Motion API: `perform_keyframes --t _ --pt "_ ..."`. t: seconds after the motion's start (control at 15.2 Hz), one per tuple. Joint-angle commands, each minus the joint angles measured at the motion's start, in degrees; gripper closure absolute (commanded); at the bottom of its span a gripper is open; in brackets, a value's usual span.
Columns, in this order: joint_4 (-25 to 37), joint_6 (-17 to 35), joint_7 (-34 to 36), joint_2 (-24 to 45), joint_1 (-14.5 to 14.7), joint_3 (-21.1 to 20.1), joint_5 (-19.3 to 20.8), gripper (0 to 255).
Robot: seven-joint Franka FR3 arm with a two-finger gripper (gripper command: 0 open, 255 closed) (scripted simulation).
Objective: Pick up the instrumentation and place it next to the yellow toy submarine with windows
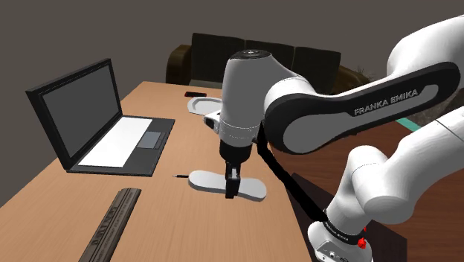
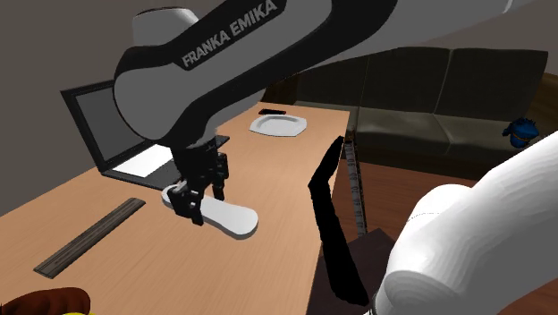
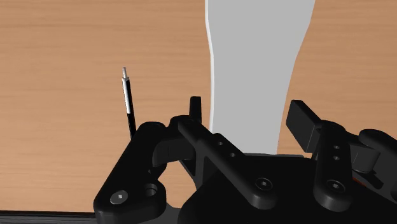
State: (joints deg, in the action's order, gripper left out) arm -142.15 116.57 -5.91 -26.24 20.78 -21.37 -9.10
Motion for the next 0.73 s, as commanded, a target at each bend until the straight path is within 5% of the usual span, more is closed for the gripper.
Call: perform_keyframes --t 0.0,0.66 --pt "-1.2 1.6 0.0 0.3 0.0 -0.2 -0.1 255" --pt "-6.1 10.4 0.6 4.4 -0.2 -1.7 0.0 255"
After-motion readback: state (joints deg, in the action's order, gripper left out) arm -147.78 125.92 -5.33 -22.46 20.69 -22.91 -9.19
